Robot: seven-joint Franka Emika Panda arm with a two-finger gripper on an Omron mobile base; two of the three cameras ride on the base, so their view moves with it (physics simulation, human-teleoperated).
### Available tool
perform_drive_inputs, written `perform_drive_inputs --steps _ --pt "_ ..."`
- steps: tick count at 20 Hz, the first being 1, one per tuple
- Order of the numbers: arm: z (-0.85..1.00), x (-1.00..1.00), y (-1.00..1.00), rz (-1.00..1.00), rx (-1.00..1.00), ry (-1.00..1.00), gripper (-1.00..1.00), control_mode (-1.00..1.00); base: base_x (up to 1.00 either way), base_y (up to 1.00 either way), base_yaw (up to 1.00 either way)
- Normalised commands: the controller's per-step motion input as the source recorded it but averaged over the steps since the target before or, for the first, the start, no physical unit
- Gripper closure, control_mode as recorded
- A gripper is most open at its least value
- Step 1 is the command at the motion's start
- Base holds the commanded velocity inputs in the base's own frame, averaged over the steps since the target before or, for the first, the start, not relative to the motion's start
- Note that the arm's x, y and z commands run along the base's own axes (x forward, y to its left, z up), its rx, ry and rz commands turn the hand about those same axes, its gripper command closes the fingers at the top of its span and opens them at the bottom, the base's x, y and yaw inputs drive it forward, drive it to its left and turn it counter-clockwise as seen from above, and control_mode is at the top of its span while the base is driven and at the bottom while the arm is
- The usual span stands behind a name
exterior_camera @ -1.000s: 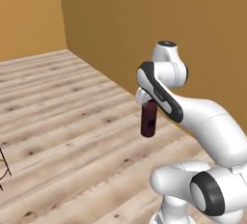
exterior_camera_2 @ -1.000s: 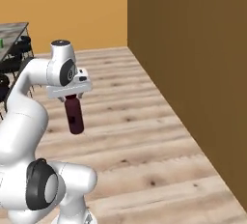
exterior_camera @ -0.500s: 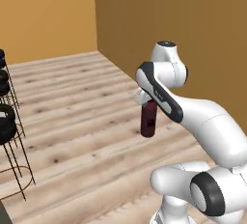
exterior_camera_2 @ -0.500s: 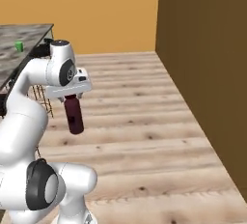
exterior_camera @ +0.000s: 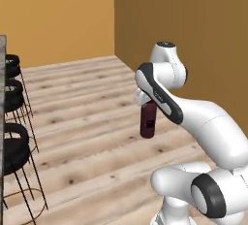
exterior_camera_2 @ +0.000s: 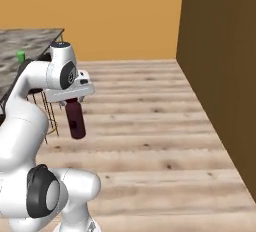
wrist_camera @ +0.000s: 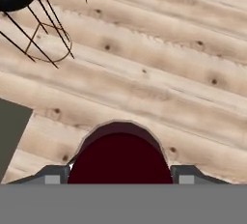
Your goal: Place the drinks on the dining counter in a tight cluster.
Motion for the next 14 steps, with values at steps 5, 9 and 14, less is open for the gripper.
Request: perform_drive_inputs --steps 5,9,14 --pt "0.0 0.0 0.0 0.0 0.0 0.0 1.0 1.0 0.94 0.05 0.17" --pt "0.0 0.0 0.0 0.0 0.0 0.0 1.0 1.0 0.94 0.05 0.17" --pt "0.0 0.0 0.0 0.0 0.0 0.0 1.0 1.0 0.94 0.05 0.17"
